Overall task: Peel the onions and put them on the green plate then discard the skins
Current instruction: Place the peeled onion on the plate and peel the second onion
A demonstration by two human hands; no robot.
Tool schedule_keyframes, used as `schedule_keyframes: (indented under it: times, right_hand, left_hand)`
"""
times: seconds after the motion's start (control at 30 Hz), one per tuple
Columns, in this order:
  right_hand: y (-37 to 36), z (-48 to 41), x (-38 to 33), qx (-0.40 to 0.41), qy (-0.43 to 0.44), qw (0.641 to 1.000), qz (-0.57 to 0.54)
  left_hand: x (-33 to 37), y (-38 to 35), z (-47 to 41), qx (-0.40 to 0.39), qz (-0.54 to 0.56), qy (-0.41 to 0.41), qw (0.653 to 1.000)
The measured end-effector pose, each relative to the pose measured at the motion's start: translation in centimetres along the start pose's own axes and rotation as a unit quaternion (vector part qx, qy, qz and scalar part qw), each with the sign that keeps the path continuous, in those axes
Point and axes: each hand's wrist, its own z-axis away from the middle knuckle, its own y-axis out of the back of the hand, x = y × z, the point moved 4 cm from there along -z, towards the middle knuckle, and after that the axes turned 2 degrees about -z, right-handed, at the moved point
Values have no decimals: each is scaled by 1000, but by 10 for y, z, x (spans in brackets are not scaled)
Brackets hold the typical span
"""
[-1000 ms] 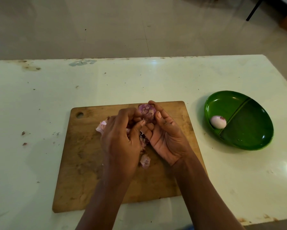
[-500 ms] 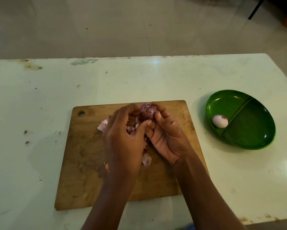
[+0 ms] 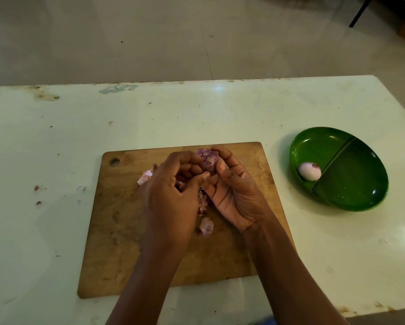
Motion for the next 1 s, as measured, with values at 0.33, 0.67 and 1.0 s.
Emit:
schedule_keyframes:
  times: [0.33,0.67,1.0]
  right_hand:
    - [8,-2,-2,53,6,996,-69]
    - [6,1,-2,35,6,999,-24]
    - [4,1,-3,3,-3,1000,-1]
  left_hand:
    - [-14,10,7,56,-1,40,998]
    - [-2,-5,4,18,-6,39,999]
    - [0,-2,-2,12,-12,21,1000]
